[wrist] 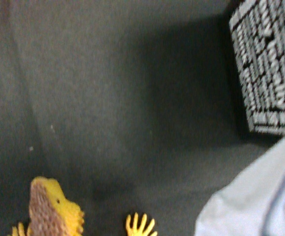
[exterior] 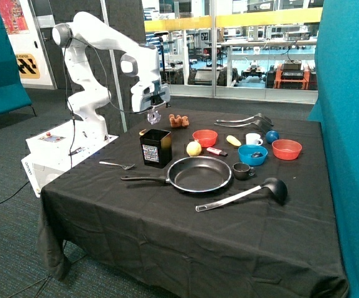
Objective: Throw away the rubbish paper
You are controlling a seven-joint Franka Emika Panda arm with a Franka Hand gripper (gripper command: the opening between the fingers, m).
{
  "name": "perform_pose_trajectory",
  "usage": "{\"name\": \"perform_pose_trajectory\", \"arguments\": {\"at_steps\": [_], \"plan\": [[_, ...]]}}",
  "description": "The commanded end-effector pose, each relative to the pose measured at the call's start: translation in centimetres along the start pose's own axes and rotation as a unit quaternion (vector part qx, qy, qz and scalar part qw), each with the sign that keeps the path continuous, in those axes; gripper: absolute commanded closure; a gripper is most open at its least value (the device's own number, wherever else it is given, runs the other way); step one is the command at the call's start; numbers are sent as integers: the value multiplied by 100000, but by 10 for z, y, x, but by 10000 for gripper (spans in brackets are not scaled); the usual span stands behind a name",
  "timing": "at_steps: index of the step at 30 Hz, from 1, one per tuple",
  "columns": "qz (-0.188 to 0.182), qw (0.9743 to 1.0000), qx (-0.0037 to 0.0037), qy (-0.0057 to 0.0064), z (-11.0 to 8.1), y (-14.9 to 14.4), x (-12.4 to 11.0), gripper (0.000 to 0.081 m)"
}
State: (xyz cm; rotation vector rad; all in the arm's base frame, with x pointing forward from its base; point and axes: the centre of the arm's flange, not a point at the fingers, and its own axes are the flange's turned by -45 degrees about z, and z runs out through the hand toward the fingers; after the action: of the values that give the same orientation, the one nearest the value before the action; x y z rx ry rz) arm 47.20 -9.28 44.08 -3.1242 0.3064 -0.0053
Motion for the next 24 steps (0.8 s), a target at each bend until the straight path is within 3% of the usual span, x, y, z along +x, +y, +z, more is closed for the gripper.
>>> {"name": "perform_pose_trajectory", "arguments": {"at_steps": [1, 11, 14, 24], "plan": [[2108, 99978, -140, -153, -24, 9, 24, 808], [4857, 99882, -145, -149, -19, 35, 34, 808], [7386, 99727, -148, -145, -11, 49, 38, 808], [8086, 99672, -149, -144, -3, 69, 56, 808]]}}
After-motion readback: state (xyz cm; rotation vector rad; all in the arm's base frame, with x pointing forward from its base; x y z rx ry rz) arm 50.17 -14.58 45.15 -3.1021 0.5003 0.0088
